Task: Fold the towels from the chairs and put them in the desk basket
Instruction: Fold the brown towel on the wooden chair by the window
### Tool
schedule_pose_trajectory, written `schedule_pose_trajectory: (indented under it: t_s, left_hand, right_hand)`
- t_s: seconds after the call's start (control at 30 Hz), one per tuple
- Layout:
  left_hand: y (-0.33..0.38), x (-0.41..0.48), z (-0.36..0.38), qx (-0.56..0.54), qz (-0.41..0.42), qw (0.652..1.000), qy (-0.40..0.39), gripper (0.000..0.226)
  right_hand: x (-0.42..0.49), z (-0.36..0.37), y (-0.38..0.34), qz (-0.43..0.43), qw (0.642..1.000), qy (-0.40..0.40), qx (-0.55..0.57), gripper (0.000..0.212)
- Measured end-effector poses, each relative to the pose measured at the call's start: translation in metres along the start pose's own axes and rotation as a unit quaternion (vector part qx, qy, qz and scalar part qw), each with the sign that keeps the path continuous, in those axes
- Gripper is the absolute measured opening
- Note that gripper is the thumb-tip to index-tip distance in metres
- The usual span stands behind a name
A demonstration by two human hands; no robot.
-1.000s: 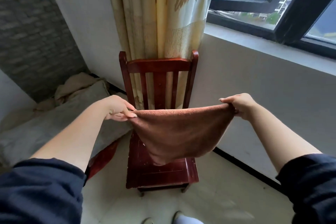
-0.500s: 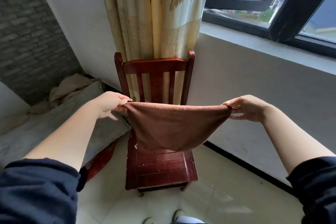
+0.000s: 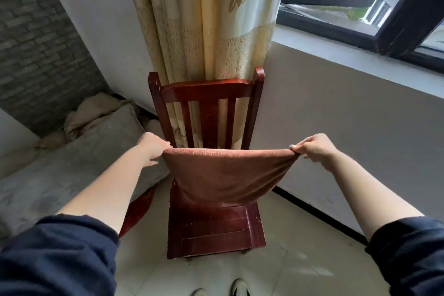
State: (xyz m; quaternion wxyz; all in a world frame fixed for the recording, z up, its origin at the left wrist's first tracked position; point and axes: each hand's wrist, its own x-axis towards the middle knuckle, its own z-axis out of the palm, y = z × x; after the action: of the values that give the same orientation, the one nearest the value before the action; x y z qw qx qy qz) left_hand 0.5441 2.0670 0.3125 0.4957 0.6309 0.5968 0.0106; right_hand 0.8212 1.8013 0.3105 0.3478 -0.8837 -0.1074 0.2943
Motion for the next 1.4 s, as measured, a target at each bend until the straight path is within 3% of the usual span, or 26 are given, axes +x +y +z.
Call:
schedule_pose_trajectory:
  t_s: [0.13, 0.27, 0.4, 0.6, 0.77, 0.93, 1.13, 1.27, 1.4]
  left_hand:
    - [0.005, 0.022, 0.016, -0.151, -0.054, 0.987, 0.018, 0.016]
    - [0.010, 0.042, 0.020, -0.166, -0.033, 0.985, 0.024, 0.012]
    - [0.010, 0.049, 0.017, -0.164, -0.006, 0.985, 0.047, 0.021]
    - [-0.040, 0.046, 0.025, -0.144, 0.017, 0.986, 0.080, 0.015]
    - [-0.135, 0.062, 0.067, -0.103, -0.056, 0.988, 0.102, 0.014]
    - [-0.238, 0.059, 0.125, -0.044, -0.120, 0.986, 0.107, 0.029]
    - [-0.326, 0.044, 0.173, -0.011, -0.189, 0.981, 0.052, 0.029]
    - [-0.358, 0.039, 0.186, 0.013, -0.223, 0.975, 0.000, 0.036]
    - [-0.392, 0.040, 0.194, 0.059, -0.243, 0.968, -0.035, 0.031]
  right_hand:
    - [0.030, 0.023, 0.000, 0.039, 0.992, 0.019, 0.120, 0.018]
    - [0.050, 0.036, -0.002, 0.009, 0.988, 0.022, 0.151, 0.012]
    - [0.059, 0.041, -0.004, -0.013, 0.983, 0.023, 0.180, 0.012]
    - [0.049, 0.057, 0.023, 0.004, 0.982, 0.005, 0.189, 0.010]
    - [0.048, 0.107, 0.090, 0.030, 0.991, -0.022, 0.125, 0.014]
    - [0.045, 0.163, 0.189, 0.092, 0.992, -0.049, 0.072, 0.006]
    - [0.030, 0.200, 0.273, 0.161, 0.983, -0.089, 0.026, 0.007]
    - [0.025, 0.209, 0.302, 0.193, 0.974, -0.111, -0.035, 0.021]
    - [0.024, 0.216, 0.325, 0.203, 0.959, -0.155, -0.125, 0.015]
